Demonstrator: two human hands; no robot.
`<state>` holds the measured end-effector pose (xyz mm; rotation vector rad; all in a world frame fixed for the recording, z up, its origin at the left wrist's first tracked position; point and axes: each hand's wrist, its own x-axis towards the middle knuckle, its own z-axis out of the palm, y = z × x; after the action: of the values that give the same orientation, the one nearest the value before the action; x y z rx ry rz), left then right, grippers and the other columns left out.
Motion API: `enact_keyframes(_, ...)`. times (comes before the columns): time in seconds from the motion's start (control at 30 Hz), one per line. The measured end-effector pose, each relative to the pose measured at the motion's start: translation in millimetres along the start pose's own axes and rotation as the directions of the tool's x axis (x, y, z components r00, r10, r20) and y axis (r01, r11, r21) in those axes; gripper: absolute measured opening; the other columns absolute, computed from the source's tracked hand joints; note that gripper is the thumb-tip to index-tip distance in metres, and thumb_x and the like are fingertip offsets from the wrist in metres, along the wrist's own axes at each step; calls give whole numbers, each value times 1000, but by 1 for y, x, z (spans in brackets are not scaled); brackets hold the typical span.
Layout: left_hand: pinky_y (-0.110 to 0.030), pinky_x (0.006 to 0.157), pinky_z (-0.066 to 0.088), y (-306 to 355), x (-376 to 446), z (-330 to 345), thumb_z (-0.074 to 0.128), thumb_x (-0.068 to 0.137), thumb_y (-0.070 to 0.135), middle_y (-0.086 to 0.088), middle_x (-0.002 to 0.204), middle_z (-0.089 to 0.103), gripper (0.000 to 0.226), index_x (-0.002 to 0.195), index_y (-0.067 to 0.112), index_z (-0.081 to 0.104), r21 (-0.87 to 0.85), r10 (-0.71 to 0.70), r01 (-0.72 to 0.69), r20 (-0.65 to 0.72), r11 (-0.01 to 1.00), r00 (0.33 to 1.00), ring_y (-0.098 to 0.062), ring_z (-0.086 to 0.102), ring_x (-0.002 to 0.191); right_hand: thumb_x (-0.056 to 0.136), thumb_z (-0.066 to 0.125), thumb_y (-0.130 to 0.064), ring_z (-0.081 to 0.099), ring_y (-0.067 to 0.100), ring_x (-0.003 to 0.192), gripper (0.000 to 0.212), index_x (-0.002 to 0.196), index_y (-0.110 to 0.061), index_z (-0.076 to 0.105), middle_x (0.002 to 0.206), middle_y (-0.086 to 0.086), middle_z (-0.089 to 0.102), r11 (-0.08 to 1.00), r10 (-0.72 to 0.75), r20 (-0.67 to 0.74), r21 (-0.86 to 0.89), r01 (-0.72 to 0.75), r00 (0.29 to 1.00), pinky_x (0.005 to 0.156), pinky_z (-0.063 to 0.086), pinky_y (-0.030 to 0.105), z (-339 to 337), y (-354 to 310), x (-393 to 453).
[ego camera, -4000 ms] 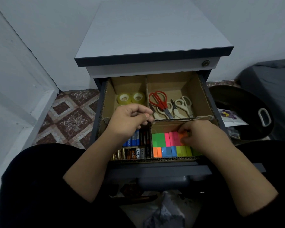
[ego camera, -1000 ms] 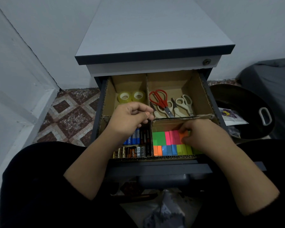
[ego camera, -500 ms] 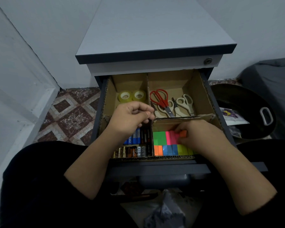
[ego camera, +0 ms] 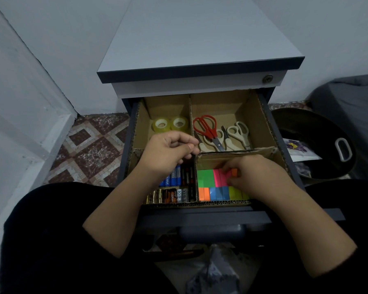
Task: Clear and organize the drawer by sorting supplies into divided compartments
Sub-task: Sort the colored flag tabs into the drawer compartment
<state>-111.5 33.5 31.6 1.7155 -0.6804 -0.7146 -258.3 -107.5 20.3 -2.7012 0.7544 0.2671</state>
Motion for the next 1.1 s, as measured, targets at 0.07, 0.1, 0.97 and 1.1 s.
enact_keyframes(0.07, -26, 67, 47, 0, 0, 0, 58, 90, 2, -3, 83, 74, 18, 87, 17, 69, -3, -2, 2, 0, 1000, 1000, -10, 61, 72, 87, 62, -32, 55, 10, 87, 21, 104, -42, 66, 83, -15, 52, 1000, -15, 1, 18, 15, 1000, 70, 44, 23, 0, 0, 0)
enact_keyframes(0.1, -25, 66, 47, 0, 0, 0, 58, 90, 2, -3, 83, 74, 18, 87, 17, 69, -2, -2, 2, 0, 1000, 1000, -10, 61, 72, 85, 64, -32, 54, 9, 84, 15, 97, -42, 67, 78, -16, 50, 999, -23, 20, 29, 23, 1000, 69, 46, 24, -1, 0, 0)
enact_keyframes(0.97, -23, 65, 47, 3, -2, 1, 58, 91, 2, -1, 81, 73, 19, 87, 17, 68, 23, -1, 1, 1, 1000, 1000, -8, 60, 71, 79, 72, -33, 57, 6, 77, 16, 69, -35, 60, 73, -15, 57, 997, -58, 74, 62, 53, 996, 64, 46, 23, -5, -4, -2)
enact_keyframes(1.1, -22, 62, 45, 7, -5, -2, 58, 91, 2, -1, 76, 72, 17, 88, 15, 68, 23, -18, 18, 16, 1000, 1000, -8, 59, 67, 81, 71, -30, 54, 0, 70, 6, 77, -28, 67, 70, -14, 57, 988, -83, 27, 135, 78, 996, 62, 46, 21, -8, -1, -5)
